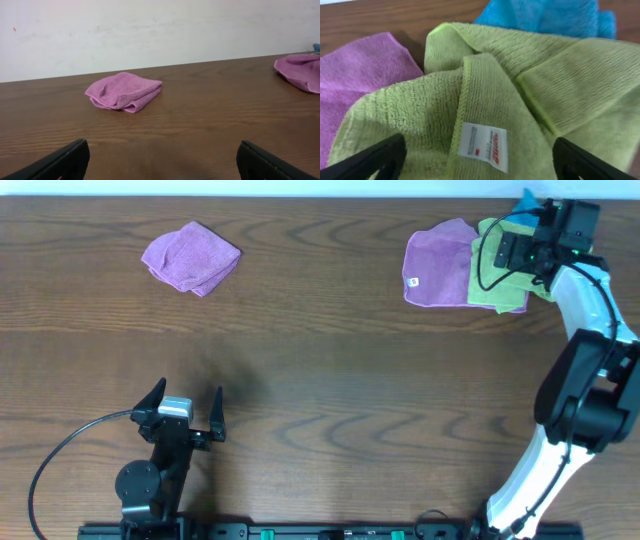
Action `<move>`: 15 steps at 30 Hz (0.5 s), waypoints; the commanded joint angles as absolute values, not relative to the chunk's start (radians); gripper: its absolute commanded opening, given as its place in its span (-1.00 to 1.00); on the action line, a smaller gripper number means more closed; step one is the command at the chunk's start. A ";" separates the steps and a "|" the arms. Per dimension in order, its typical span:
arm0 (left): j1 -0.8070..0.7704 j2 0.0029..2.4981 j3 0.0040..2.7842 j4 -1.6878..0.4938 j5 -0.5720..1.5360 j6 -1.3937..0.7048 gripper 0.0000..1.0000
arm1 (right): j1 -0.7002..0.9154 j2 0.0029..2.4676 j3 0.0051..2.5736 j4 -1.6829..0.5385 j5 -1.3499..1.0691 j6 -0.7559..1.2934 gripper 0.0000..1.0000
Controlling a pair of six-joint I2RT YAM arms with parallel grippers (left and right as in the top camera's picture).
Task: Fold the cloth
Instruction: 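Lower the right gripper and pinch a corner of the green cloth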
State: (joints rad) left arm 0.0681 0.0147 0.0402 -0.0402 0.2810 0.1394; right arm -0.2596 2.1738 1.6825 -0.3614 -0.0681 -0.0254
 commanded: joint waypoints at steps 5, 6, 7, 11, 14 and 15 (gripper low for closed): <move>0.065 0.008 0.006 -0.053 0.281 0.157 0.90 | -0.262 2.208 1.693 -0.338 -0.079 -0.031 0.53; 0.065 0.008 0.006 -0.053 0.281 0.157 0.90 | -0.262 2.208 1.693 -0.336 -0.079 -0.031 0.49; 0.065 0.008 0.006 -0.053 0.281 0.157 0.90 | -0.263 2.208 1.693 -0.336 -0.079 -0.031 0.46; 0.065 0.008 0.006 -0.053 0.281 0.157 0.90 | -0.263 2.217 1.693 -0.338 -0.078 -0.031 0.26; 0.065 0.008 0.006 -0.053 0.281 0.157 0.90 | -0.263 2.218 1.693 -0.342 -0.068 -0.032 -0.06; 0.065 0.008 0.006 -0.052 0.281 0.157 0.90 | -0.263 2.218 1.693 -0.341 -0.051 -0.032 -0.26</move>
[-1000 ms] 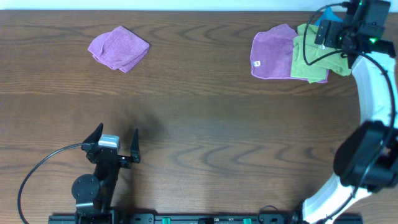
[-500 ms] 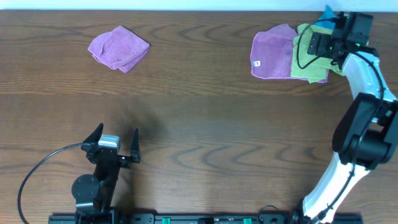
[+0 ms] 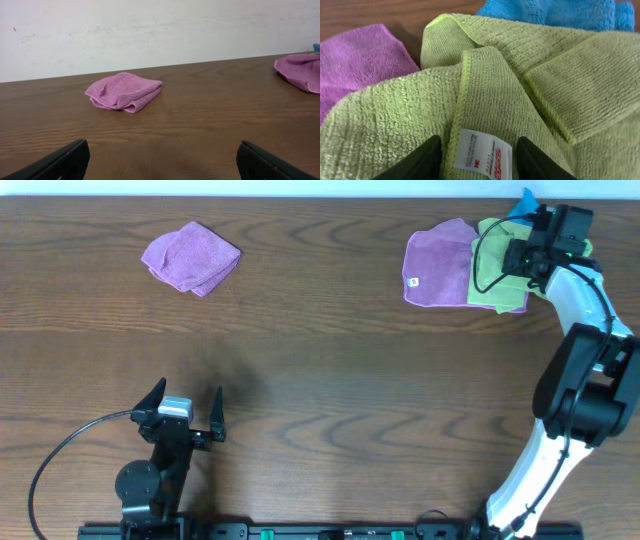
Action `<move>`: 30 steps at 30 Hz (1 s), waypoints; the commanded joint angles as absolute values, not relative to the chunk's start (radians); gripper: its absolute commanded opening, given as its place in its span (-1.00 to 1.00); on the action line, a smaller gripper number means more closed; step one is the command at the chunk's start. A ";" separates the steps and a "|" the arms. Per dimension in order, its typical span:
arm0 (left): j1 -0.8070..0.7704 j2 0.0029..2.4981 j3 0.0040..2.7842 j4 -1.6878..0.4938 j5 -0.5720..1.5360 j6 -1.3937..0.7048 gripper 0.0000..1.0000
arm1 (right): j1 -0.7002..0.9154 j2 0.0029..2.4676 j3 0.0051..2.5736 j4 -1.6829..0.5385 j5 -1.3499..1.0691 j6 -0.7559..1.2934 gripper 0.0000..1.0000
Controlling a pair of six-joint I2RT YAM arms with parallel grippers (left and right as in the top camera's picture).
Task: Fold the cloth
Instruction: 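Lower the right gripper and pinch a corner of the green cloth, then drag the green cloth with the right gripper toward the table center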
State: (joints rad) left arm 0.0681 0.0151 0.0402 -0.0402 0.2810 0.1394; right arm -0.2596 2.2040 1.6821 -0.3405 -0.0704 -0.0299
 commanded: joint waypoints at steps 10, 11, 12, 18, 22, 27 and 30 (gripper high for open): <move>0.065 0.008 0.006 -0.053 0.281 0.157 0.90 | -0.263 2.214 1.694 -0.374 -0.041 -0.036 -0.97; 0.065 0.008 0.006 -0.053 0.281 0.157 0.90 | -0.263 2.207 1.694 -0.379 -0.041 -0.039 -0.98; 0.065 0.008 0.006 -0.053 0.281 0.157 0.90 | -0.262 2.201 1.694 -0.383 -0.041 -0.039 -0.97; 0.065 0.008 0.006 -0.052 0.281 0.157 0.90 | -0.250 2.093 1.694 -0.412 -0.042 -0.039 -0.98; 0.065 0.008 0.006 -0.053 0.281 0.157 0.90 | -0.225 1.983 1.694 -0.472 -0.042 -0.063 -0.97; 0.065 0.008 0.006 -0.053 0.281 0.157 0.90 | -0.162 1.829 1.694 -0.582 -0.042 -0.111 -0.97; 0.065 0.008 0.006 -0.053 0.281 0.157 0.90 | -0.096 1.721 1.694 -0.666 -0.042 -0.131 -0.97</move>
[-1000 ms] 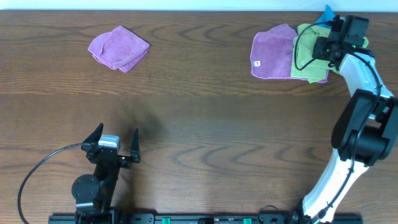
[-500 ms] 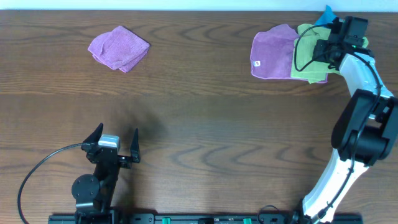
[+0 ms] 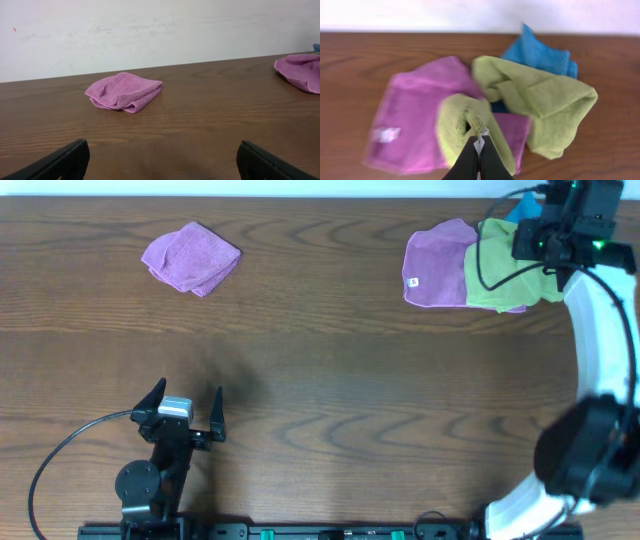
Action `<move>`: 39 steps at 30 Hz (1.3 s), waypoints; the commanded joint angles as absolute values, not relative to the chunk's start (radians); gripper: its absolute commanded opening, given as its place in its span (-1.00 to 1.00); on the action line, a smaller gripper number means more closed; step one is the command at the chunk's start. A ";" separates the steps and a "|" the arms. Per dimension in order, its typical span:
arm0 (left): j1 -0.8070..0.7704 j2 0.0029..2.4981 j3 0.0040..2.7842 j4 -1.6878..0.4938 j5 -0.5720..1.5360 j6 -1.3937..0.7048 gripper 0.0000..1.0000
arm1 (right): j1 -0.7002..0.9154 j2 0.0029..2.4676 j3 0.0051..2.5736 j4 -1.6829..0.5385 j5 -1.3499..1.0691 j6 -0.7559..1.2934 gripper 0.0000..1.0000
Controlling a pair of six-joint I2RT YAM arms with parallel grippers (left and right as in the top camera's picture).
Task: Fold the cloth
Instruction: 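Drag the green cloth with the right gripper toward the table center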
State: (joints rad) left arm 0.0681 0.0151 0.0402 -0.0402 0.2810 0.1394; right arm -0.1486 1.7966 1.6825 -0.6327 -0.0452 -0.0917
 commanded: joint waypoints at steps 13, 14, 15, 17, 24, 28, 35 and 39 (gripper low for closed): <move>0.065 0.008 0.006 -0.053 0.281 0.157 0.90 | 0.365 1.439 1.694 -0.993 -0.043 -0.039 -0.97; 0.065 0.008 0.006 -0.053 0.281 0.157 0.90 | 0.401 1.437 1.694 -0.996 -0.043 -0.026 -0.97; 0.065 0.008 0.006 -0.053 0.281 0.157 0.90 | 0.449 1.437 1.694 -1.000 -0.043 -0.014 -0.97; 0.065 0.008 0.006 -0.053 0.281 0.157 0.90 | 0.521 1.438 1.694 -1.008 -0.046 -0.003 -0.97; 0.065 0.008 0.006 -0.053 0.281 0.157 0.90 | 0.746 1.438 1.694 -1.016 -0.072 0.028 -0.97; 0.065 0.008 0.006 -0.053 0.281 0.157 0.90 | 0.815 1.446 1.694 -1.026 -0.068 0.030 -0.97; 0.065 0.008 0.006 -0.052 0.281 0.157 0.90 | 0.814 1.526 1.686 -1.030 -0.049 0.020 -0.98; 0.065 0.008 0.006 -0.053 0.281 0.157 0.90 | 0.785 1.633 1.686 -0.945 0.002 -0.046 -0.98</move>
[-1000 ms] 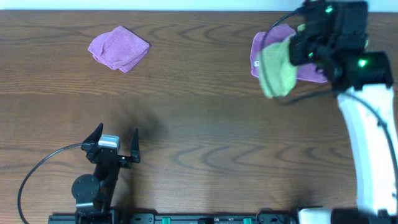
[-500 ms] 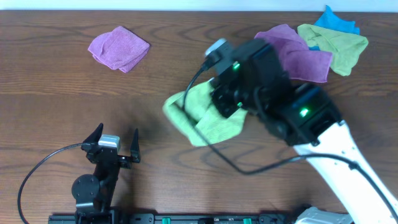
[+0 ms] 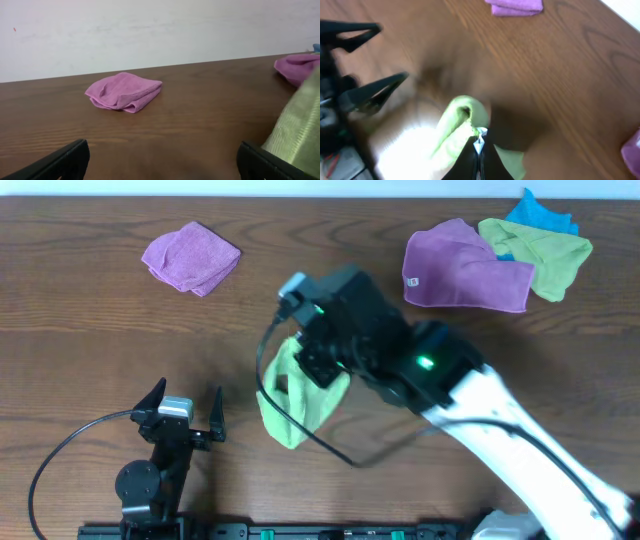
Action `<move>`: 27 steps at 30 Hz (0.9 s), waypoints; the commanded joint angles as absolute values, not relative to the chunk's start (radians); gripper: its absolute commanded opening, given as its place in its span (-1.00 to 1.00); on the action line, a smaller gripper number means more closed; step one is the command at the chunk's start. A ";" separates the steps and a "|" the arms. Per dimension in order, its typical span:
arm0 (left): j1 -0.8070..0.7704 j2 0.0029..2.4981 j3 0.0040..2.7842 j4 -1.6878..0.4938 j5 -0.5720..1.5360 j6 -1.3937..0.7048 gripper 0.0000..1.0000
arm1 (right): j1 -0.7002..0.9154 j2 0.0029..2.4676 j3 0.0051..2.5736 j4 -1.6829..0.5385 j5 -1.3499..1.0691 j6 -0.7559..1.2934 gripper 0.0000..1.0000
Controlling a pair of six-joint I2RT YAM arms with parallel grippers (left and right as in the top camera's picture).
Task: Fold the cloth
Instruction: 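Drag the green cloth with the right gripper toward the table center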
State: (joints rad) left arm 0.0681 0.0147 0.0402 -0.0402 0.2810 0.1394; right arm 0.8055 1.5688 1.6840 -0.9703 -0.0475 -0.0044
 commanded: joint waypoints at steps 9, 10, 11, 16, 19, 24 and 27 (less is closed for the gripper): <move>0.065 0.008 0.006 -0.053 0.281 0.157 0.90 | 0.550 1.954 1.687 -0.610 0.160 -0.137 -0.98; 0.065 0.008 0.006 -0.053 0.281 0.157 0.90 | 0.520 1.967 1.687 -0.601 0.180 -0.136 -0.97; 0.065 0.008 0.006 -0.052 0.281 0.157 0.90 | 0.492 1.975 1.687 -0.591 0.197 -0.137 -0.97; 0.065 0.008 0.006 -0.053 0.281 0.157 0.90 | 0.364 1.977 1.687 -0.488 0.210 -0.137 -0.85; 0.065 0.008 0.006 -0.053 0.281 0.157 0.90 | 0.332 1.977 1.687 -0.471 0.215 -0.136 0.03; 0.065 0.008 0.006 -0.052 0.281 0.157 0.90 | 0.334 1.961 1.687 -0.503 0.265 -0.122 0.75; 0.065 0.008 0.006 -0.053 0.281 0.157 0.90 | 0.361 1.913 1.687 -0.585 0.229 -0.065 0.77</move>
